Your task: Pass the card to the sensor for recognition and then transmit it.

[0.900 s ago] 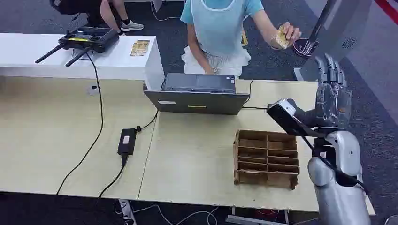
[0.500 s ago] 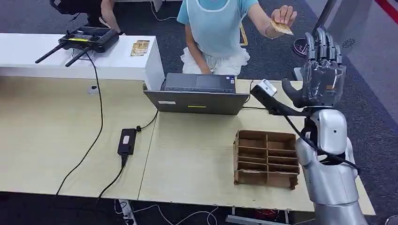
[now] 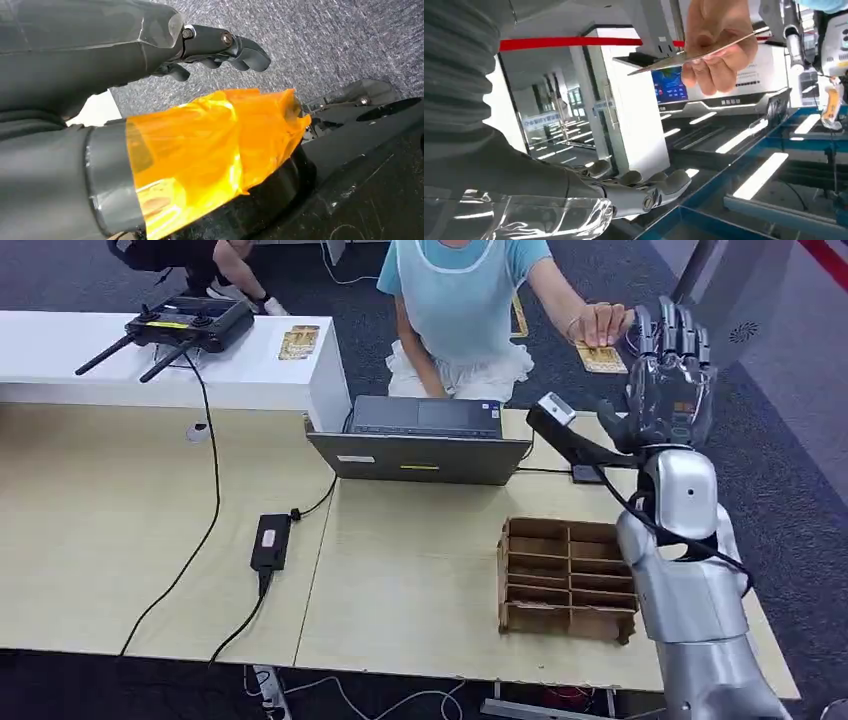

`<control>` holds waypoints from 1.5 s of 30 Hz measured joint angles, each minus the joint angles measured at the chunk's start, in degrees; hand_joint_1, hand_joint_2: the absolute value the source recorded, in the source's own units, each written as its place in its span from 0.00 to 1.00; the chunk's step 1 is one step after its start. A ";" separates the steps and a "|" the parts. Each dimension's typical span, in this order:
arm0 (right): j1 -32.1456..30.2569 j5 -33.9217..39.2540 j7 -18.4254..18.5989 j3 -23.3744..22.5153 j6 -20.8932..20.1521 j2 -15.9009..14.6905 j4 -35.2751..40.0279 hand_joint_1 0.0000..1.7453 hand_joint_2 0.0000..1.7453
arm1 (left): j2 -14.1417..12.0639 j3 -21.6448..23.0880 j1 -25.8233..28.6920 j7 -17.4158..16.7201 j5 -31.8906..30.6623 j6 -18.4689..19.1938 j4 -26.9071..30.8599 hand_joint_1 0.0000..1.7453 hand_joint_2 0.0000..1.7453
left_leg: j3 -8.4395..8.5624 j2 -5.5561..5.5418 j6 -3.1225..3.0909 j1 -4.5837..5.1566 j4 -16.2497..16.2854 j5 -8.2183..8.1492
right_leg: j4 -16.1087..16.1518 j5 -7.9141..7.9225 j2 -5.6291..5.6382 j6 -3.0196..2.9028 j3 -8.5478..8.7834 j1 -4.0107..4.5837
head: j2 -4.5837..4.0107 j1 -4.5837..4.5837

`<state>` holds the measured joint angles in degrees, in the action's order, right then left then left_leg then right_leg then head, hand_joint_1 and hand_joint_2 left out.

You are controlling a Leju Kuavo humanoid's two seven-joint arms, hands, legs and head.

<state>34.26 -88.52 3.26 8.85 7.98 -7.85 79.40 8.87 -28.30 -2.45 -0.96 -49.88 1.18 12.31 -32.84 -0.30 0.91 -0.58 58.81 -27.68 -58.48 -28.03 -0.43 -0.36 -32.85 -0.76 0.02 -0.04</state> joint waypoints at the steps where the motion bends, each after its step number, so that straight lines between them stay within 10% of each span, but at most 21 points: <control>1: 0.37 -0.31 0.09 0.00 0.00 0.11 -0.85 0.00 1.00 | -0.04 0.00 0.00 0.00 -0.02 0.02 0.00 0.00 0.00 | 0.00 0.00 0.00 0.00 0.00 0.00 | 0.00 0.00 0.00 0.00 0.00 0.00 | 0.00 -0.02; 3: 0.87 -0.83 0.31 0.00 0.04 0.24 -2.16 0.00 1.00 | -0.07 0.00 -0.01 0.02 -0.15 0.02 0.00 0.00 0.00 | 0.00 0.00 0.00 0.00 0.00 0.00 | 0.00 0.00 0.00 0.00 0.00 0.00 | -0.02 0.00; 5: 1.44 -1.05 0.48 0.02 0.09 0.31 -3.55 1.00 1.00 | -0.07 0.00 0.00 0.07 -0.41 0.02 0.00 0.00 0.00 | 0.01 0.00 0.00 0.00 0.00 0.00 | 0.00 0.00 0.00 0.00 0.00 0.00 | 0.00 0.00; 33: 2.30 0.27 -0.18 -1.49 2.56 0.15 -9.50 1.00 1.00 | -0.13 0.00 0.01 0.20 -1.20 -0.02 0.00 0.00 0.00 | 0.00 0.00 0.00 0.00 0.01 0.00 | 0.01 0.00 0.01 0.00 -0.04 0.00 | 0.00 0.00; 45: 1.24 21.98 -3.76 -12.44 -6.32 3.65 -1.74 1.00 1.00 | -0.13 -1.88 0.03 0.09 -1.44 -0.42 0.00 0.00 0.00 | -0.02 -0.02 0.00 0.00 0.01 0.00 | 0.01 0.00 -0.01 0.00 -0.05 0.00 | -0.02 0.00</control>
<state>35.50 -66.54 -0.50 -3.59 1.66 -4.20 77.66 8.74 -30.19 -2.41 -0.87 -51.32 0.76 12.31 -32.85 -0.31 0.91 -0.58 58.81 -27.68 -58.47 -28.03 -0.44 -0.36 -32.89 -0.76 0.00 -0.04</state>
